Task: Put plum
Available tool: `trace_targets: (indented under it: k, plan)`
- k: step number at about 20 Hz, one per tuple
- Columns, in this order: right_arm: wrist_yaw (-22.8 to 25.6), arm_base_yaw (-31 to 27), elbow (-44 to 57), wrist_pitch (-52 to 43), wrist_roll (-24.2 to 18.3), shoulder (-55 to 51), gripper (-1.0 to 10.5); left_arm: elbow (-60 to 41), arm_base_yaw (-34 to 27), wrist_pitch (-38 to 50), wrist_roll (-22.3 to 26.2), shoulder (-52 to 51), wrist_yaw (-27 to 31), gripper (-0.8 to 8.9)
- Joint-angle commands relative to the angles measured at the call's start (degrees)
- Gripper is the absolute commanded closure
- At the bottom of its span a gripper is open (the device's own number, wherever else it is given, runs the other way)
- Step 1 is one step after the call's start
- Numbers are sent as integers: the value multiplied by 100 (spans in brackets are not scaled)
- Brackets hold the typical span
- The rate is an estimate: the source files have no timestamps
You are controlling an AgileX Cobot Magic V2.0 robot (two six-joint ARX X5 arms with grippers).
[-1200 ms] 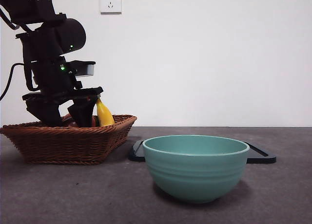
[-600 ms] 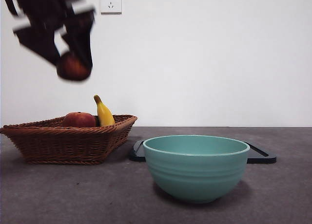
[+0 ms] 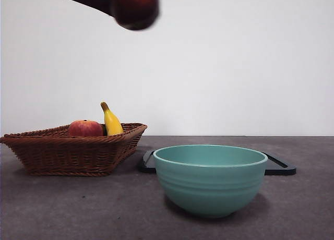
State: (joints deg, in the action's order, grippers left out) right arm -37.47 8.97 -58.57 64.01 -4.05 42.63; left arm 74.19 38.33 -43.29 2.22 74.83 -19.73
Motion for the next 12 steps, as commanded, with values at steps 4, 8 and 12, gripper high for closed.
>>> trace_targets:
  k: [4,8,12]
  plan:
    - [-2,17,-127,-55,61,33,555,107,791,173,59,1045,-24,516]
    - [-2,17,-127,-52,61,33,555,107,1045,433,144,1834,2,516]
    - [-2,17,-127,-52,61,33,555,107,1156,715,164,2422,44,516]
